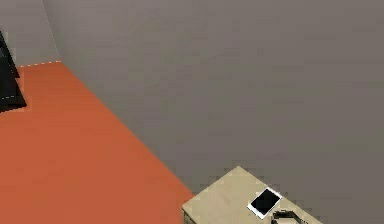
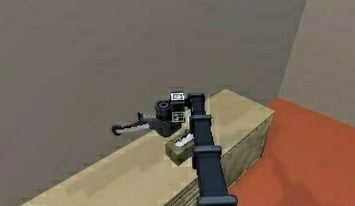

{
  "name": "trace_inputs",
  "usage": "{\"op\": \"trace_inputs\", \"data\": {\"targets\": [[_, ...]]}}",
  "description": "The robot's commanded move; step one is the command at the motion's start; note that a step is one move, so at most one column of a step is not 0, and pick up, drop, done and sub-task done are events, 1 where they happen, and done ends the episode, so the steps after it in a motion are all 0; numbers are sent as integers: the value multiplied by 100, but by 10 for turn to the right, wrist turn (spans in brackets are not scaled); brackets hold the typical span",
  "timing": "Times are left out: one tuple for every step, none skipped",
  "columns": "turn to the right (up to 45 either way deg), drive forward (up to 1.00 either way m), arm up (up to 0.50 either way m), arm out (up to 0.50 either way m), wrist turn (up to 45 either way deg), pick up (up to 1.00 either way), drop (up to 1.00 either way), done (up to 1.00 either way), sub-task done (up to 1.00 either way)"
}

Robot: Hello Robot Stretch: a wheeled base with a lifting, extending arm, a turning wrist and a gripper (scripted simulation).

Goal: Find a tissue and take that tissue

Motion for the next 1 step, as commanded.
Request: {"op": "trace_inputs", "data": {"targets": [[0, 0, 0, 0, 450, 0, 0, 0, 0]]}}
